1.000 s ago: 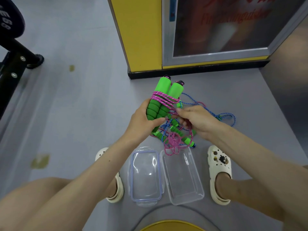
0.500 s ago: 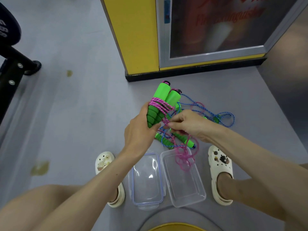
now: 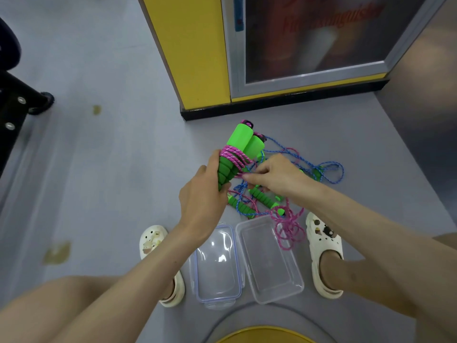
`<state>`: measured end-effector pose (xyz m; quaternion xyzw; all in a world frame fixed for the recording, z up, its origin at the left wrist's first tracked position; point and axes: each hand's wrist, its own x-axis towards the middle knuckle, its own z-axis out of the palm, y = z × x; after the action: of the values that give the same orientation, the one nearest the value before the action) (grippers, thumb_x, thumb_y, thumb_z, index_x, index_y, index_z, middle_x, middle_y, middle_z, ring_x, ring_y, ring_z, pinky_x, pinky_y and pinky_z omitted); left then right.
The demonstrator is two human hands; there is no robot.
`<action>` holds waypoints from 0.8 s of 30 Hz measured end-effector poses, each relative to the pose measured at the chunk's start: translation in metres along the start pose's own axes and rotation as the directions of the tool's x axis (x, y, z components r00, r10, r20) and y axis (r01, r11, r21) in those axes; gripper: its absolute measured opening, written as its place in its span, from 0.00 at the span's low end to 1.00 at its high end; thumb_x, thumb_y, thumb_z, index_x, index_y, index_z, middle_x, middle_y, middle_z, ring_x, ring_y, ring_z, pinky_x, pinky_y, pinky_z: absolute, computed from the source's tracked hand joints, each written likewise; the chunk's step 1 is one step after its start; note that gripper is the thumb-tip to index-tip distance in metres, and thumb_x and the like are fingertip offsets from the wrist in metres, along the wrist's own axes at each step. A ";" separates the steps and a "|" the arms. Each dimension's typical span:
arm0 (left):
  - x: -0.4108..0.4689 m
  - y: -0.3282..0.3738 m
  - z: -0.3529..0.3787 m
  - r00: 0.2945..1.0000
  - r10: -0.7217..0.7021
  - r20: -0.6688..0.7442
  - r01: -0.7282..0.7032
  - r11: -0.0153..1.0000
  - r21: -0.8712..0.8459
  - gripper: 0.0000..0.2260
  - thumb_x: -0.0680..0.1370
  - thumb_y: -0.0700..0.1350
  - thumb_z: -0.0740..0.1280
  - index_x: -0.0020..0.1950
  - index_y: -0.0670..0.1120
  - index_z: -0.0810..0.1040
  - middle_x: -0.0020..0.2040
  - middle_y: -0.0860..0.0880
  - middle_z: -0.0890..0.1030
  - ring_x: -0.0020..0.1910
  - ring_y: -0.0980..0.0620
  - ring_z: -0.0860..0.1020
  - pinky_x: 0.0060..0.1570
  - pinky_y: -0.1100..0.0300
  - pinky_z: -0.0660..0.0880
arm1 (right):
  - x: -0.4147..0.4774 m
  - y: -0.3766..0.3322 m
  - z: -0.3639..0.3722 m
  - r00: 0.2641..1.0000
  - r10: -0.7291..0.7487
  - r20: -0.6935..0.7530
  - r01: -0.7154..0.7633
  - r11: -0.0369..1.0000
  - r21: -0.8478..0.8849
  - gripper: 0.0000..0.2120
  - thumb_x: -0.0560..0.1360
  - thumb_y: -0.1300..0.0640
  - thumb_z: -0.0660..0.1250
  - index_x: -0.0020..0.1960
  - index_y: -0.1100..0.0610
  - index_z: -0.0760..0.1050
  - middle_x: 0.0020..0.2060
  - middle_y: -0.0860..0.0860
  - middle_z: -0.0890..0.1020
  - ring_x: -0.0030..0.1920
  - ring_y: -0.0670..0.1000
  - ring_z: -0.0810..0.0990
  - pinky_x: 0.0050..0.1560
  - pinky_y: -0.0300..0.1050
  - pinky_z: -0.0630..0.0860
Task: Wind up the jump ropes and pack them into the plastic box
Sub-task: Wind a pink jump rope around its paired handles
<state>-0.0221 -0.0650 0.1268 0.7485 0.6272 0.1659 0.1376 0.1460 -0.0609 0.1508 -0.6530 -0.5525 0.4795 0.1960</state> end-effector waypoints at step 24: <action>-0.010 0.005 0.014 0.966 0.230 -0.119 -0.226 0.973 0.044 0.38 0.66 0.40 0.73 0.74 0.48 0.62 0.56 0.42 0.72 0.53 0.45 0.68 0.51 0.55 0.70 | 0.001 -0.009 0.012 0.990 0.053 0.132 -0.113 0.855 0.506 0.20 0.75 0.43 0.65 0.31 0.54 0.67 0.22 0.50 0.66 0.21 0.45 0.57 0.23 0.36 0.54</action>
<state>-0.0132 -0.0756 0.1158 0.8059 0.5468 0.2169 0.0672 0.1304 -0.0607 0.1522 -0.5725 -0.3868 0.6533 0.3096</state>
